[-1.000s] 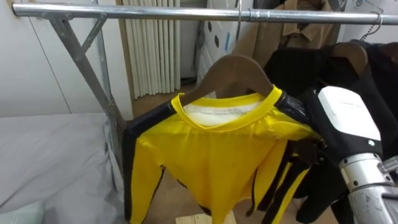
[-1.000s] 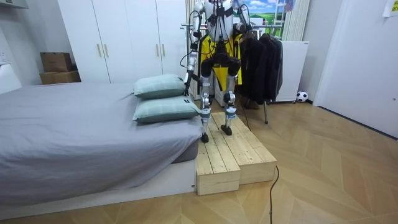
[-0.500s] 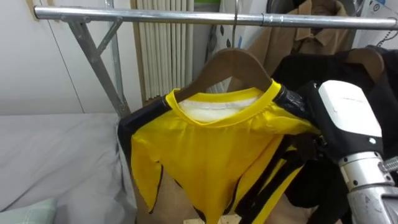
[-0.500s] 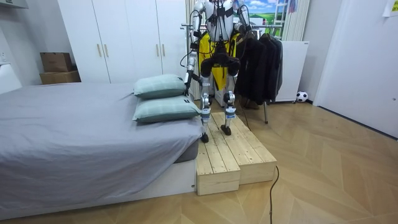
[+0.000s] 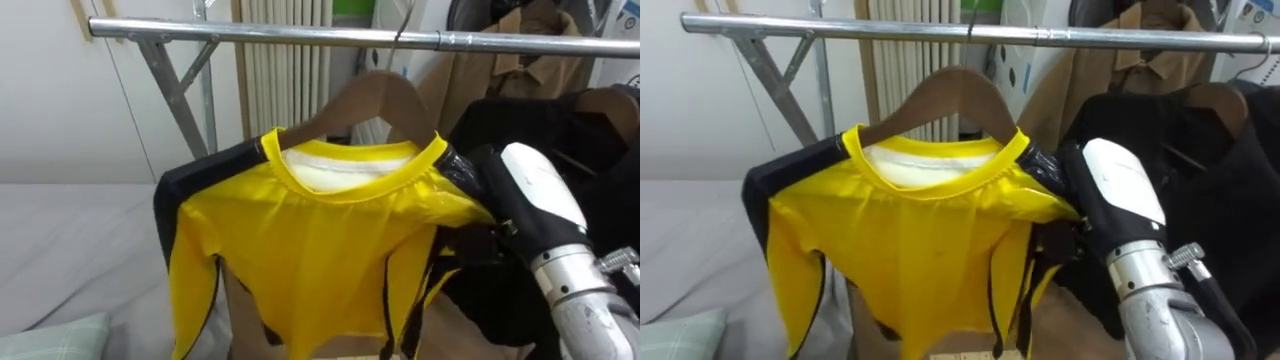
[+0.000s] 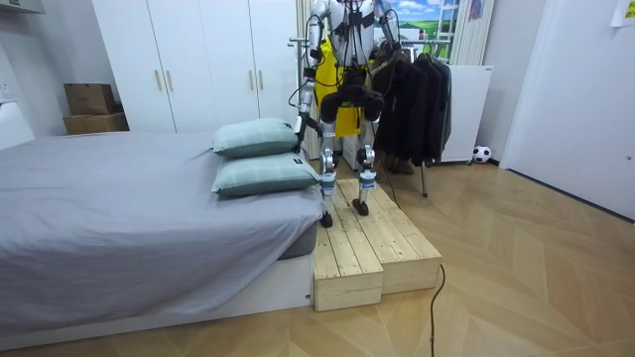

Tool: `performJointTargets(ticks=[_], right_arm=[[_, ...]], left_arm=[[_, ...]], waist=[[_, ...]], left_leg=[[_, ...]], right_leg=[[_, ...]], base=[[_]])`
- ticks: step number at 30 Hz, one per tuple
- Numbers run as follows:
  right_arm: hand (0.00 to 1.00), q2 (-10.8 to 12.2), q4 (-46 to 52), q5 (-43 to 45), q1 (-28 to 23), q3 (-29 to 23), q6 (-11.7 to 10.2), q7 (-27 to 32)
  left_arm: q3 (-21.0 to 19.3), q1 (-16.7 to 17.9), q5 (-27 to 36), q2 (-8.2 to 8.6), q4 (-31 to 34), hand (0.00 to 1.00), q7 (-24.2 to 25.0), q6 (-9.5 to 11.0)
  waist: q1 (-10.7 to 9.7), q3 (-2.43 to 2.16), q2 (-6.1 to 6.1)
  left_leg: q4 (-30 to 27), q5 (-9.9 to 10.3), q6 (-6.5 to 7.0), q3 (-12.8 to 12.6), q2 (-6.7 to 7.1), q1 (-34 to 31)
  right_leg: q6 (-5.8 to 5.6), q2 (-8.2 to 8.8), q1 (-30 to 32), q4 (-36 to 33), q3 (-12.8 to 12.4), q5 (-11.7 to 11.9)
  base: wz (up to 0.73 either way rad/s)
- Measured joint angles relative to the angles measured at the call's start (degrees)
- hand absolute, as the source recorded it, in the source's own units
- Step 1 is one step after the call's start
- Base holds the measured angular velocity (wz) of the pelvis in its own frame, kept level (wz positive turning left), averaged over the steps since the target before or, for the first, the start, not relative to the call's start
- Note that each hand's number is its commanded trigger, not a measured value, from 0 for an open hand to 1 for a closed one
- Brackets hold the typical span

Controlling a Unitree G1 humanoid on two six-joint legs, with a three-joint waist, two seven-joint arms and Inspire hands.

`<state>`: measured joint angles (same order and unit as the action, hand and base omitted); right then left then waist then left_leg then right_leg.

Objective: Hang clothes

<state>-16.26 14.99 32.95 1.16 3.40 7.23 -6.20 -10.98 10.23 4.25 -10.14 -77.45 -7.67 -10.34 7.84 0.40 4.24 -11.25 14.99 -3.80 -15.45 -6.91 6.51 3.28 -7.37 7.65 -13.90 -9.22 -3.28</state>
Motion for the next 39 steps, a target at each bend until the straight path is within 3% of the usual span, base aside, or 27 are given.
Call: performJointTargets(ticks=[12,24,28,33,39], right_arm=[[1.0,-1.72,-6.07,-8.06,8.35,-0.07,-0.04,-2.21],[1.0,-5.1,-20.31,-15.78,17.99,-1.29,1.07,-2.82],[1.0,-6.12,-23.8,-19.38,19.39,-1.38,1.41,-2.81],[1.0,-7.47,-26.97,-21.45,20.78,-1.38,1.45,-2.86],[1.0,-8.5,-31.68,-24.41,23.6,-1.38,1.54,-3.45]], left_arm=[[-0.18,0.18,-1.6,-0.27,1.13,0.0,-0.37,1.46],[-4.06,2.8,-5.23,-1.0,5.93,0.0,2.23,1.61],[-4.44,3.05,-6.09,-1.8,6.03,0.0,4.01,1.62],[-4.68,2.78,-8.47,-1.84,6.66,0.0,5.05,1.67],[-5.37,2.77,-8.64,-1.86,7.09,0.0,5.63,1.77]], waist=[[0.81,0.21,0.6],[2.1,-0.24,1.94],[2.36,-0.07,2.47],[3.67,-0.03,2.51],[3.6,-0.02,2.49]], left_leg=[[0.49,-0.11,-0.17,1.81,-0.26,0.6],[0.42,-0.15,-0.2,4.54,-0.23,0.91],[0.33,-0.15,-0.19,5.07,-0.15,1.15],[0.1,-0.16,-0.19,5.17,-0.07,1.14],[-0.12,-0.16,-0.19,6.31,0.05,0.56]], right_leg=[[0.48,0.07,-0.97,-0.14,1.65,-0.2],[0.84,0.81,-2.17,0.15,4.68,-1.08],[0.83,1.03,-2.69,0.11,5.15,-1.37],[0.83,1.21,-2.81,0.1,5.3,-1.37],[0.76,1.56,-2.67,0.0,6.25,-1.54]], base=[[0.07],[0.1],[0.06],[0.0],[0.08]])
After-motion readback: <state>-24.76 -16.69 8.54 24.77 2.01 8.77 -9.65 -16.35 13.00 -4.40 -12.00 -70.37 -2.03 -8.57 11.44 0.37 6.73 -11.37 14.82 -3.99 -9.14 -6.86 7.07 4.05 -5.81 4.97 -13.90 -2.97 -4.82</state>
